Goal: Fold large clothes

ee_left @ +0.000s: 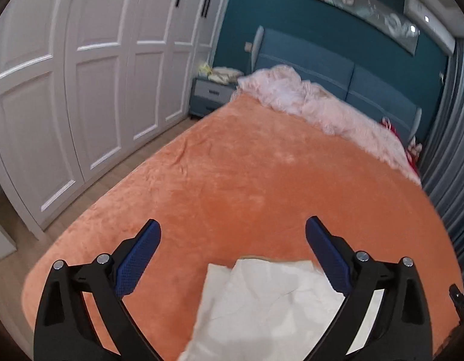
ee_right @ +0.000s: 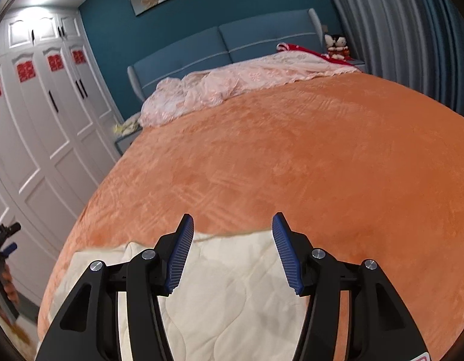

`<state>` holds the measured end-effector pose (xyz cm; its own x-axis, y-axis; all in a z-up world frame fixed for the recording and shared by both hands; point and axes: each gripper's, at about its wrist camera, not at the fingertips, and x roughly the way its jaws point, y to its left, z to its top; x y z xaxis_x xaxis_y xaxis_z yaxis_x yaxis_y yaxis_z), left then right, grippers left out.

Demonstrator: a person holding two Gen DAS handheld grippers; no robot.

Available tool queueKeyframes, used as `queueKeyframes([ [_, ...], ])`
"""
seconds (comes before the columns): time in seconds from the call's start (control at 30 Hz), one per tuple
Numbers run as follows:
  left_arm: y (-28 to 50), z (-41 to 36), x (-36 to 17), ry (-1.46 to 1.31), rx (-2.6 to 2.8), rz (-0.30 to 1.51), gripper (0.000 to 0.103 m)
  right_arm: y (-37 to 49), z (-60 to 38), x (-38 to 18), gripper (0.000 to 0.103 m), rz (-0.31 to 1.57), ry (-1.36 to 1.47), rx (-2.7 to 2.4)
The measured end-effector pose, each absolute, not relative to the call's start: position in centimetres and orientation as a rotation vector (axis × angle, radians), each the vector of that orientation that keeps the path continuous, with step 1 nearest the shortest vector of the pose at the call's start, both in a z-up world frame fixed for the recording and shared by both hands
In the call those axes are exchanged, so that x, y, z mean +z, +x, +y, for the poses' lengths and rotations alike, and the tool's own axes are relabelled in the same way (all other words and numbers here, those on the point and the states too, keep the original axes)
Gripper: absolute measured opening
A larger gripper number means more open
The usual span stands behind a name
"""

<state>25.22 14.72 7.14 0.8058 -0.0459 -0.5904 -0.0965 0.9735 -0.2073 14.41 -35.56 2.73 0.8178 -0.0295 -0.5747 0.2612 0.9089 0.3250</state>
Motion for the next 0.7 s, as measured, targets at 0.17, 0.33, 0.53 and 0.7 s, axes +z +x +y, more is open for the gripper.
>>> queueKeyframes([
  [0.17,26.6,11.7,4.9,-0.130,-0.034,0.729,0.083,16.6,-34.0,0.7,0.053,0.681,0.399,-0.139],
  [0.33,28.3,7.2,0.1,-0.070,-0.122,0.851,0.070,19.6,-32.2,-1.6,0.051,0.768,0.342,-0.120],
  [0.53,29.8,3.6,-5.1,-0.006,-0.107,0.919,0.069,22.1,-31.5,-5.1,0.049,0.850,0.299,-0.136],
  [0.7,30.2,4.3,-8.4,0.014,-0.054,0.944,0.071,23.1,-31.4,-8.4,0.048,0.906,0.267,-0.158],
])
